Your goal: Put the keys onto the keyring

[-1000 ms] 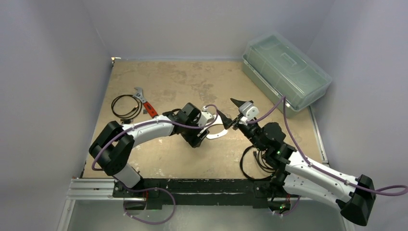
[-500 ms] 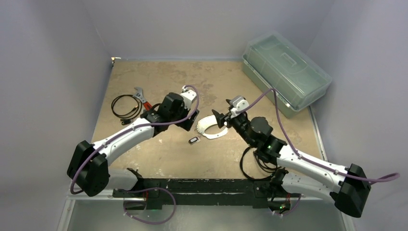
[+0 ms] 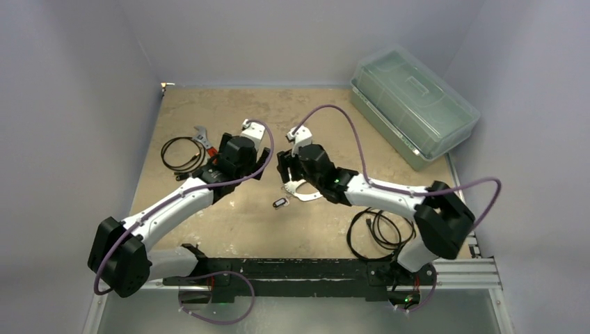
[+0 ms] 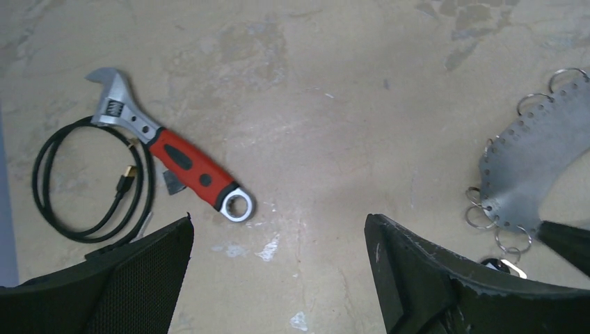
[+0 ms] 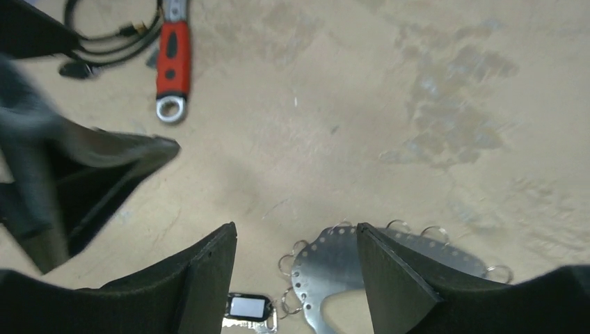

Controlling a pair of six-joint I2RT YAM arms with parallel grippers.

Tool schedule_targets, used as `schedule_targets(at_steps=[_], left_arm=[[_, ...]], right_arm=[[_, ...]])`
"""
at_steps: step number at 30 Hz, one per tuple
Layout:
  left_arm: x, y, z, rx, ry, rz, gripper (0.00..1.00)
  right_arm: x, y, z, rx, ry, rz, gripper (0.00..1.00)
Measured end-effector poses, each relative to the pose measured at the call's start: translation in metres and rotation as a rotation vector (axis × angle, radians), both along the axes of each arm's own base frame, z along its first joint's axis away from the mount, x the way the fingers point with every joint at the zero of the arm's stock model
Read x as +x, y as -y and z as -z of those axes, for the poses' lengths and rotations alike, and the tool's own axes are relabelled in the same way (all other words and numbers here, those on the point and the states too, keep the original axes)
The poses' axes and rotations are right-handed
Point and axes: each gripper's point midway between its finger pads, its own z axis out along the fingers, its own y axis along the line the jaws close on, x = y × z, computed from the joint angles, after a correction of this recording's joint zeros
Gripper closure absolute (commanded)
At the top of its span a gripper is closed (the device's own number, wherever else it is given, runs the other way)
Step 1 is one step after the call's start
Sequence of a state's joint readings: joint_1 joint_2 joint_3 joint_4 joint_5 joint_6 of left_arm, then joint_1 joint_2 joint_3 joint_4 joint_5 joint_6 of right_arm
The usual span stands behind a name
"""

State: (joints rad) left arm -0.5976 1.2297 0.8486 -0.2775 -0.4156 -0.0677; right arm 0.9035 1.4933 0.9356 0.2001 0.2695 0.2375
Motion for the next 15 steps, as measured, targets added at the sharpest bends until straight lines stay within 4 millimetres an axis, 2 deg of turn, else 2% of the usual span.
schedule_targets(at_steps=[3,7,13,15], left_arm=[[0.001,-0.01,-0.007,0.019,0.032,-0.046,0.09],[-0.001,-0.02,-0.016,0.028,0.066,-0.082,0.1],[-0.001,-0.023,-0.02,0.029,0.08,-0.095,0.1],[-0.001,-0.023,-0.02,0.03,0.08,-0.095,0.1]], right_arm=[[0.005,-0.016,0.035,-0.035,-0.096,-0.001,0.37],[0.004,-0.021,0.081,-0.092,-0.198,0.001,0.44],[0.006,-0.01,0.132,-0.168,-0.298,0.042,0.52],[0.01,-0.004,0.138,-0.176,-0.308,0.061,0.54]])
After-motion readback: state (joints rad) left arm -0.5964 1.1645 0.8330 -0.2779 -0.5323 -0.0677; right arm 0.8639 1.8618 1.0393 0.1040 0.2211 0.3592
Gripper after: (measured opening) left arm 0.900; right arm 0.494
